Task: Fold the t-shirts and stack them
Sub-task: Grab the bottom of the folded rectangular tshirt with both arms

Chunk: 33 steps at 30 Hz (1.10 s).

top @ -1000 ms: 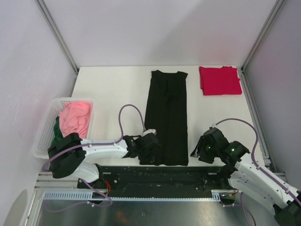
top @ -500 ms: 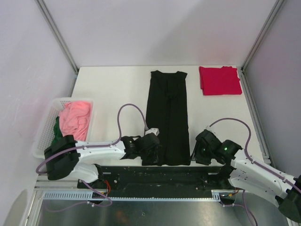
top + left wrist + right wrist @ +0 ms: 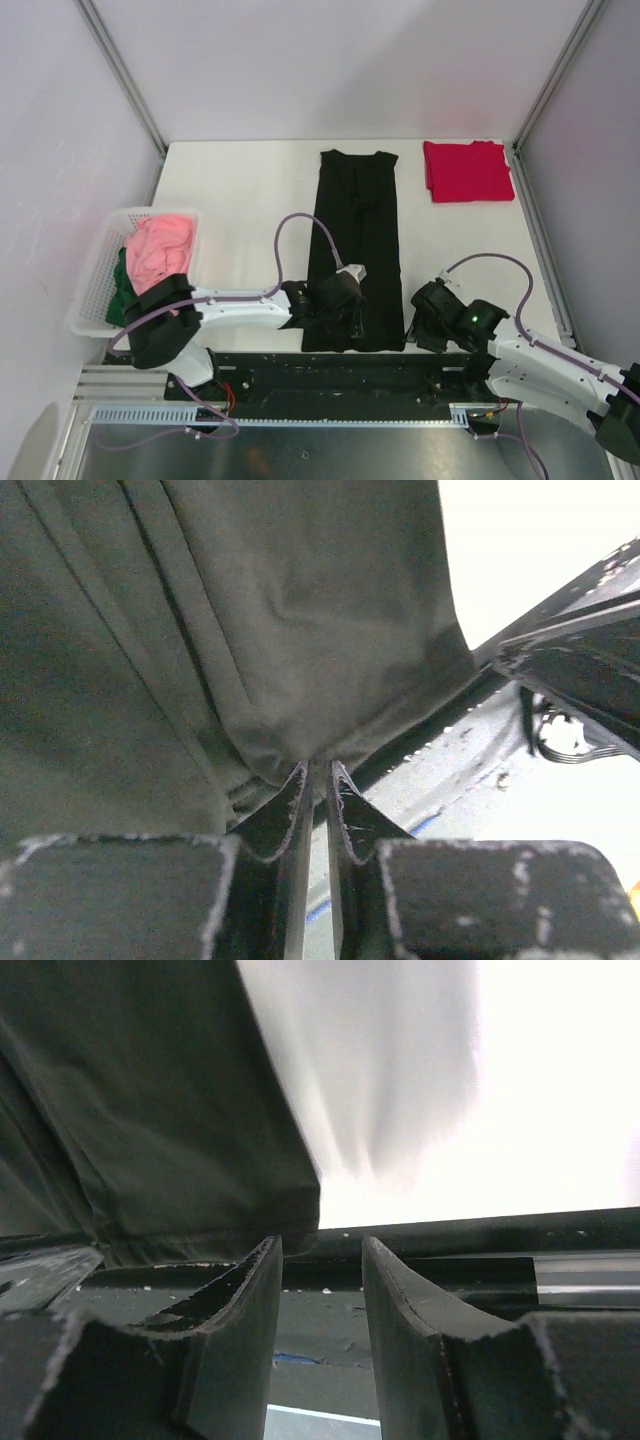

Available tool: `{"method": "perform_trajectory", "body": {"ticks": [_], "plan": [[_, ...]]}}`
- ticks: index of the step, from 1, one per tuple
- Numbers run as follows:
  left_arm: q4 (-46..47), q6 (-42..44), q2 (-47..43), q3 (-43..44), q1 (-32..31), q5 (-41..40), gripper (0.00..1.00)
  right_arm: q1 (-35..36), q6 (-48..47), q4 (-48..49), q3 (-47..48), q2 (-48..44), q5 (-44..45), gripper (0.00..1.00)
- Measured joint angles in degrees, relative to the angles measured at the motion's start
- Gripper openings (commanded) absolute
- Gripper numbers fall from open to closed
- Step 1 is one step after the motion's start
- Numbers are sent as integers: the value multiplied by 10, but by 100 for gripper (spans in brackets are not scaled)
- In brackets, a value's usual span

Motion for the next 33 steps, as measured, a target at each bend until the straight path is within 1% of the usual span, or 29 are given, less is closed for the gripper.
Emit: {"method": "perform_trajectory", "body": {"ticks": [2,5,8,15,21,27,31,33], "plan": [[15,3,29,-3,-2,11,12,0,7,0,-8,-6,3,42],[29,3,49,-20,-7,21,11,0,11,3,-16,-8,3,42],[38,-1,50,-41,-11,26,11,0,15,14,-25,-6,2,42],[51,-3,50,-44,-11,32,10,1,20,56,-39,24,-11,42],[51,-3,50,-44,-11,33,10,1,24,79,-57,24,-20,39],[52,-3,50,-44,-11,35,10,1,38,125,-76,17,-39,39],[52,-3,50,-44,-11,36,10,1,46,144,-84,14,-48,35],[52,-3,50,-44,-11,36,10,1,49,149,-89,10,-50,30]]}}
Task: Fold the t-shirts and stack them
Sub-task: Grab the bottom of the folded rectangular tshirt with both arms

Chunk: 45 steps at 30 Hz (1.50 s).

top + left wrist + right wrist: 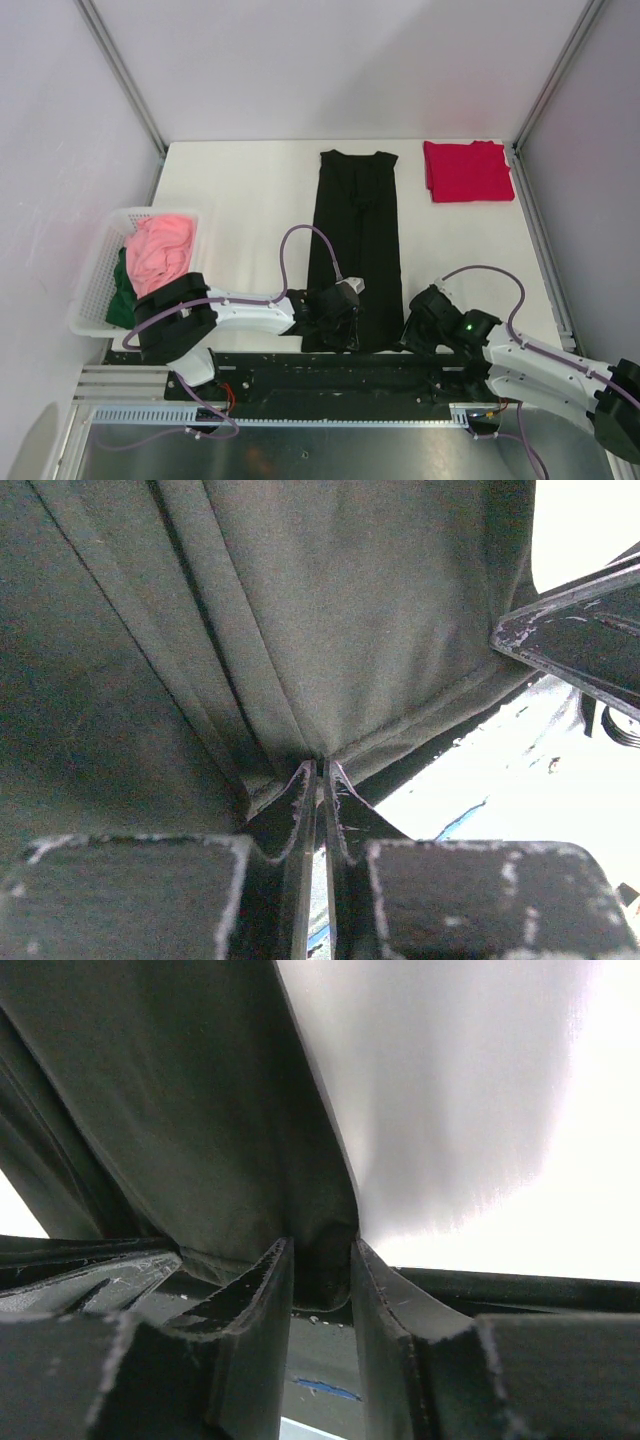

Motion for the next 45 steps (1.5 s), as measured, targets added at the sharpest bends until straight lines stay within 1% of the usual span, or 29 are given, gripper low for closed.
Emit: {"method": "perform_trajectory", "body": {"ticks": [5,8,9,12,14,17,20,21,22,24,27,31,37,45], "plan": [[0,0,0,0,0,0,12,1,6,-2,-9,-14,1,10],[-5,1,-10,0,0,1,17,1,7,-10,-10,-20,1,3],[-9,2,-19,0,0,2,19,1,6,-13,-10,-22,1,2],[-27,2,-67,0,-1,0,28,1,6,-21,-10,-25,1,0],[-45,2,-122,0,0,-8,32,1,6,-26,-8,-24,1,0],[-72,0,-233,-14,15,-32,34,1,4,-33,-4,-24,2,0],[-98,-7,-339,-57,64,-53,35,1,2,-35,-3,-24,1,0],[-109,-11,-375,-83,82,-61,35,1,2,-35,-3,-24,1,0],[-118,-14,-389,-98,106,-63,36,1,1,-35,-3,-24,1,0],[-139,-24,-412,-140,134,-70,38,1,1,-35,-2,-22,1,0],[-167,-39,-409,-188,141,-69,41,1,1,-34,-1,-14,1,0],[-178,-50,-407,-219,142,-55,44,1,-1,-33,1,-10,1,0],[-143,-54,-373,-233,142,-25,46,1,-3,-32,3,-4,1,0],[-85,-54,-330,-238,142,9,45,1,-5,-30,4,-1,1,0]]}}
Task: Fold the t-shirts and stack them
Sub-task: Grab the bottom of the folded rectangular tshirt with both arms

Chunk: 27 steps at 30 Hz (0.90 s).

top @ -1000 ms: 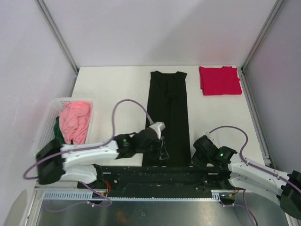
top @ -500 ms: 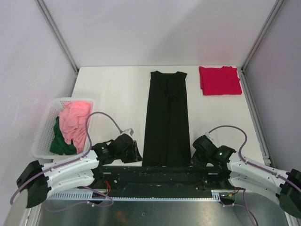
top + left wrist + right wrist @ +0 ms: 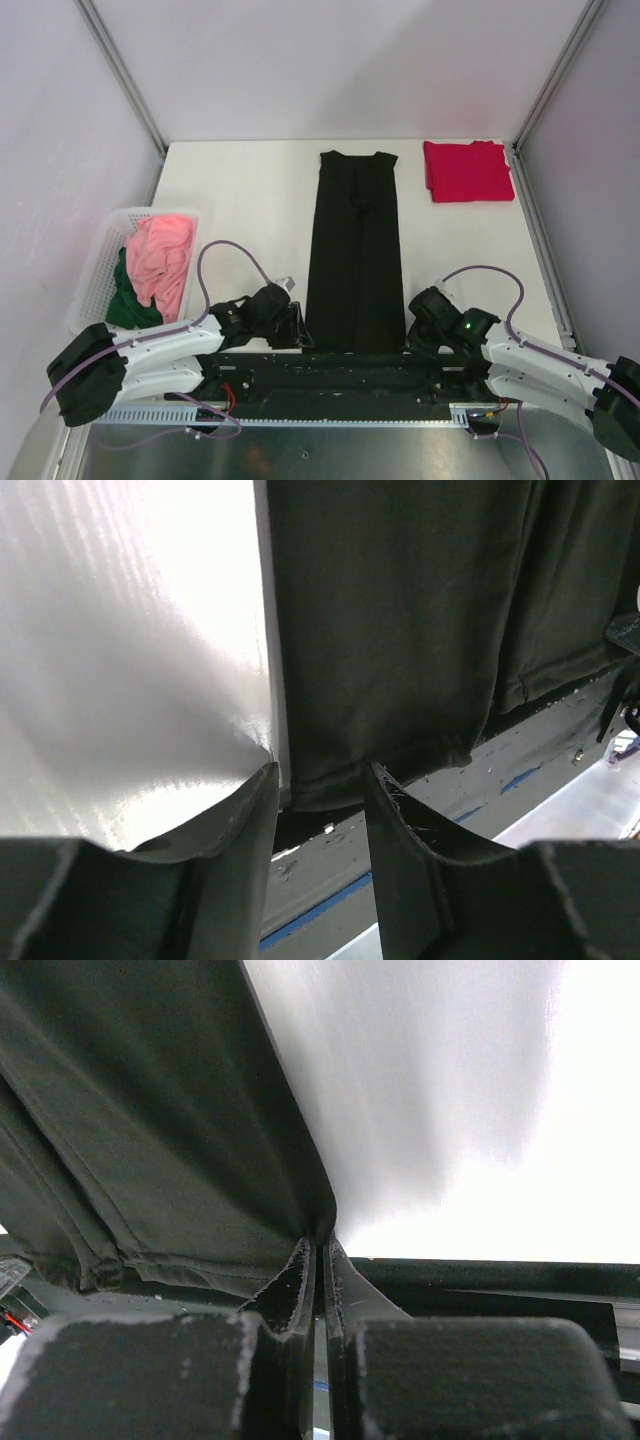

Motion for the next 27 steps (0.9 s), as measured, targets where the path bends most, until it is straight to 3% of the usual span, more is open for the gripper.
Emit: {"method": "perform_trajectory", "body": {"ticks": [10,20,27], "plan": [[30,0,34,7,-11,7,34,1,0,9,1,8,-2,0],[22,-6,42,11,-37,-14,3,1,-2,-2,11,2,-5,0],[2,-11,6,12,-62,-25,0,11,-2,-21,42,-50,-11,0]]}}
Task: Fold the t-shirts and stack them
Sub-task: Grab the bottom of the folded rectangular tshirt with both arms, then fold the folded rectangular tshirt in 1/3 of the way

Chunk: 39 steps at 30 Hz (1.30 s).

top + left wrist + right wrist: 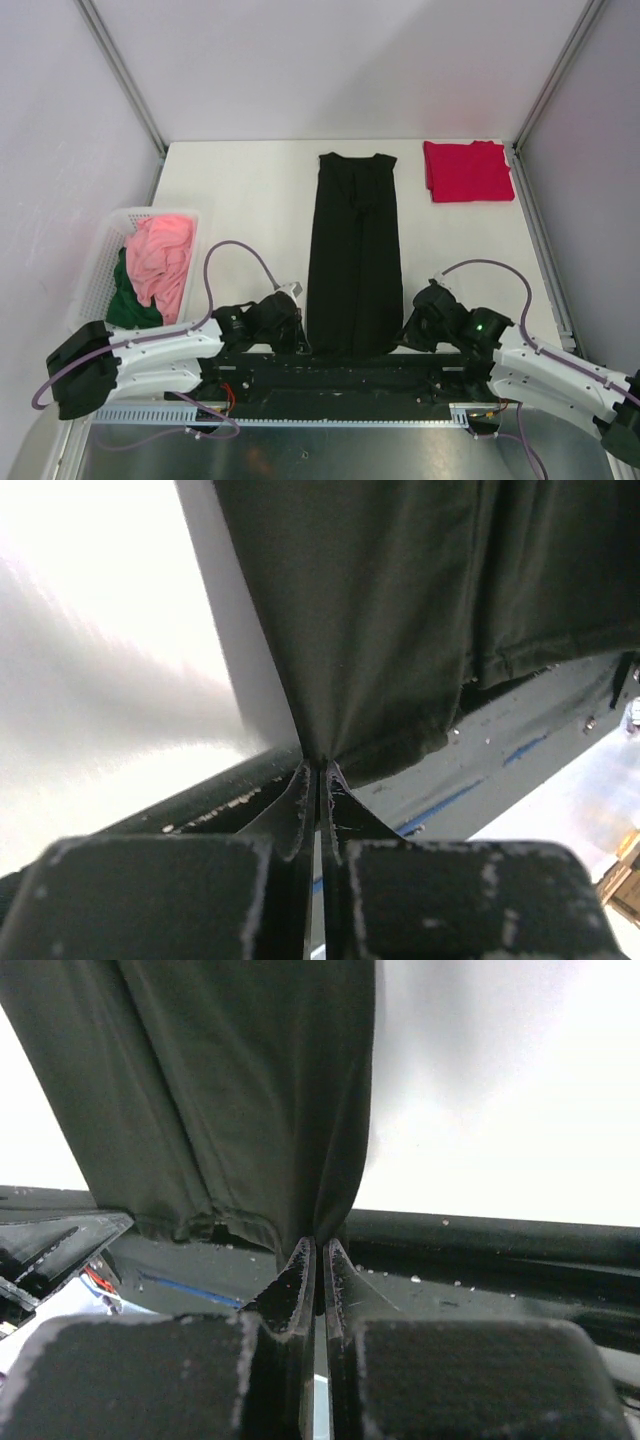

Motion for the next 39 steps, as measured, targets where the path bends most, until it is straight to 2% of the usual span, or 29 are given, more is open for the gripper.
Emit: {"method": "perform_trajectory", "body": {"ticks": [6,10,17,23,33,39], "plan": [[-40,-3,-37,31,-14,-12,0,16,-5,-35,45,-11,5,0],[-59,23,-15,103,29,-17,0,-23,-54,-41,124,49,10,0],[-59,107,143,299,119,-44,0,-181,-182,24,243,230,-13,0],[-51,158,280,434,188,-44,0,-273,-261,91,334,383,-38,0],[-46,209,475,584,277,-33,0,-347,-292,229,433,592,-102,0],[-47,227,549,607,301,-22,0,-368,-290,250,463,653,-126,0]]}}
